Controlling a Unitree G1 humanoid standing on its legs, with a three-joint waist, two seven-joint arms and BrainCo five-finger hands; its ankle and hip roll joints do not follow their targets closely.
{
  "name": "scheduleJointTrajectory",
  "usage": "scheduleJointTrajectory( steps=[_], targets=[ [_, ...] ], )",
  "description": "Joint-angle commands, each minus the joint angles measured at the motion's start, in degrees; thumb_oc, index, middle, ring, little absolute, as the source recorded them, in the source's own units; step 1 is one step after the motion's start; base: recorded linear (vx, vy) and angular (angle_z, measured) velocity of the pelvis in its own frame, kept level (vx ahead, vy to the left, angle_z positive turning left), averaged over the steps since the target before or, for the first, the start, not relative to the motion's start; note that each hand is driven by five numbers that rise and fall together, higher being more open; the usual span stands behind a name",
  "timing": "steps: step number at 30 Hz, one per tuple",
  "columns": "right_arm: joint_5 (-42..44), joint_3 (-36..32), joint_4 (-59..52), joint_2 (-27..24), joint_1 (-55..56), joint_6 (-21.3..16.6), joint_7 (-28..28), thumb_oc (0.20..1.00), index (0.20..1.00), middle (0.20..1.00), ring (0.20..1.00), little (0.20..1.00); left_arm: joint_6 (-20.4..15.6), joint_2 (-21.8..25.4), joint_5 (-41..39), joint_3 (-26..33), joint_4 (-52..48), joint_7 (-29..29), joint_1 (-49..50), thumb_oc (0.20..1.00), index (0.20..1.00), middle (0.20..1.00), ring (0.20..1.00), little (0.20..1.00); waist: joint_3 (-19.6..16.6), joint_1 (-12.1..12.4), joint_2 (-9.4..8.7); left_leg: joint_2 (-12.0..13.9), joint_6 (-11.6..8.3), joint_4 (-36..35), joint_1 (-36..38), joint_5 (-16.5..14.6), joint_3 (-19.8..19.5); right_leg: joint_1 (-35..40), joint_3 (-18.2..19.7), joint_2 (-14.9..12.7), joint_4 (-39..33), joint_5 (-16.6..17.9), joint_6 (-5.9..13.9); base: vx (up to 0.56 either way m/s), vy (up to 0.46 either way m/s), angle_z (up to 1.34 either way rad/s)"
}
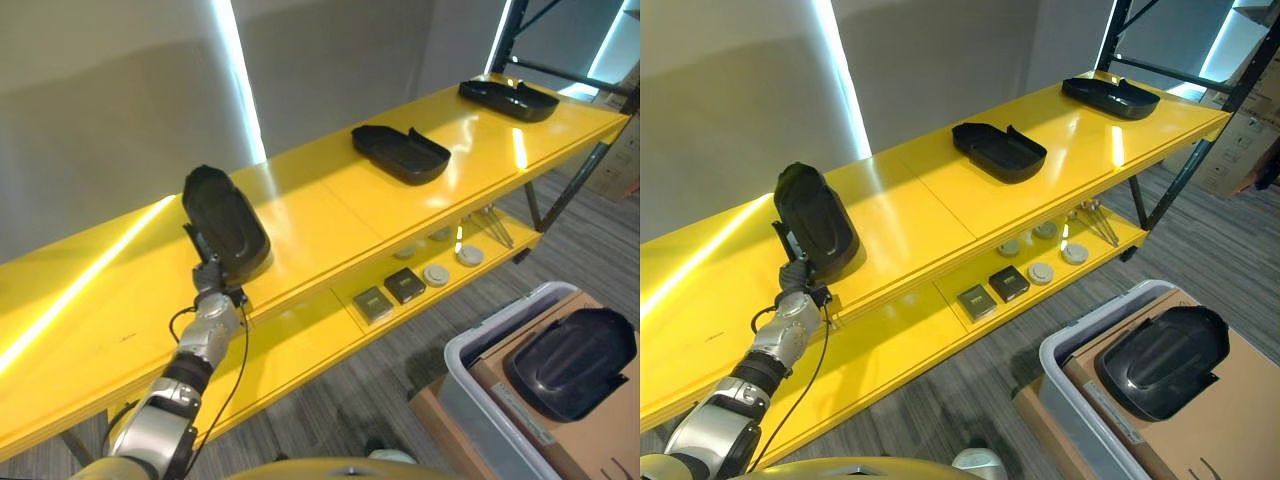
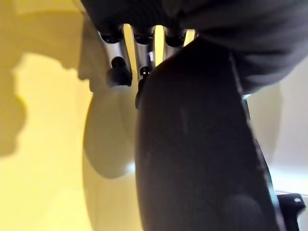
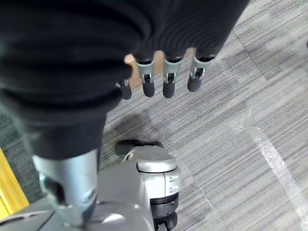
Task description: Move parts from the plastic box to the shelf.
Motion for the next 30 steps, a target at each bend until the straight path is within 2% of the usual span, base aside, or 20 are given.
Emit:
scheduleJointTrajectory(
  steps=[1, 6, 10, 17, 18, 19, 20, 30],
  targets=[
    [-1.0, 2.3, 4.2, 0.9, -2.0, -0.4, -1.0, 1.000, 1.000, 1.000, 1.000, 1.000, 0.2, -3.5, 0.9, -0.4, 6.6, 1.4, -4.5, 0.200, 0.200, 0.200, 0.200, 0.200, 0.0, -0.8, -1.87, 2.0, -0.89, 5.6, -3.0, -4.0, 1.5, -1.6, -0.3, 0.8, 3.3, -4.9, 0.91, 0.04, -0.017, -0.01],
    [-1.2, 2.5, 5.4, 0.8, -1.9, -0.8, -0.7, 1.000, 1.000, 1.000, 1.000, 1.000, 2.4, -4.1, 4.1, 0.0, 12.1, 4.6, -4.8, 0.200, 0.200, 0.200, 0.200, 0.200, -0.4, -1.8, -1.55, 2.4, -0.99, 5.5, -2.2, -4.1, 2.2, -1.1, 0.2, 1.1, 3.7, -5.6, 0.65, 0.06, -0.006, -0.02],
    [-2.3, 2.4, 6.3, 0.5, -1.8, -1.6, -0.4, 1.000, 1.000, 1.000, 1.000, 1.000, 3.9, -3.0, 6.2, 0.2, 16.3, 4.3, -5.5, 0.200, 0.200, 0.200, 0.200, 0.200, -0.8, -2.5, -1.08, 2.5, -1.24, 5.4, -1.5, -4.2, 2.7, -0.6, 0.3, 1.0, 3.8, -5.9, 0.62, 0.06, 0.014, -0.05],
    [-3.3, 2.2, 7.4, 0.1, -1.8, -2.0, -0.4, 1.000, 1.000, 1.000, 1.000, 1.000, 5.3, -3.0, 5.4, 0.1, 20.6, 4.2, -5.8, 0.200, 0.200, 0.200, 0.200, 0.200, -1.3, -3.2, -0.05, 2.4, -1.43, 5.1, -0.5, -4.2, 3.2, 0.2, 0.4, 0.8, 4.0, -6.5, 0.65, 0.05, 0.024, -0.08],
    [-3.3, 2.1, 7.4, 0.1, -1.8, -2.0, -0.4, 1.000, 1.000, 1.000, 1.000, 1.000, 5.4, -3.0, 5.5, 0.1, 20.8, 4.1, -5.7, 0.357, 0.357, 0.357, 0.357, 0.357, -1.3, -3.3, 0.06, 2.4, -1.45, 5.1, -0.5, -4.2, 3.2, 0.1, 0.4, 0.8, 4.1, -6.5, 0.66, 0.04, 0.029, 0.01],
    [-3.2, 2.1, 7.6, 0.0, -1.8, -2.0, -0.4, 1.000, 1.000, 1.000, 1.000, 1.000, 5.4, -2.9, 5.5, 0.1, 21.2, 4.1, -5.6, 0.925, 0.925, 0.925, 0.925, 0.925, -1.3, -3.3, 0.20, 2.4, -1.46, 5.1, -0.4, -4.2, 3.2, 0.2, 0.4, 0.8, 4.2, -6.6, 0.63, 0.00, 0.000, 0.00],
    [-3.2, 2.1, 7.6, 0.0, -1.8, -2.0, -0.4, 1.000, 1.000, 1.000, 1.000, 1.000, 5.4, -3.0, 5.4, 0.1, 21.3, 4.0, -5.6, 1.000, 1.000, 1.000, 1.000, 1.000, -1.3, -3.4, 0.22, 2.4, -1.46, 5.1, -0.4, -4.2, 3.2, 0.2, 0.5, 0.8, 4.2, -6.6, 0.64, 0.00, 0.000, 0.00],
    [-4.4, 1.3, 8.1, -0.4, -1.6, -2.6, -0.6, 1.000, 1.000, 1.000, 1.000, 1.000, 2.1, -4.4, 0.0, 1.7, 23.4, 3.9, -4.2, 1.000, 1.000, 1.000, 1.000, 1.000, -1.0, -3.7, 0.92, 2.2, -1.60, 4.6, 0.6, -4.2, 3.2, 0.9, 0.6, 0.6, 4.2, -6.8, 0.74, 0.00, 0.000, 0.00]
  ],
)
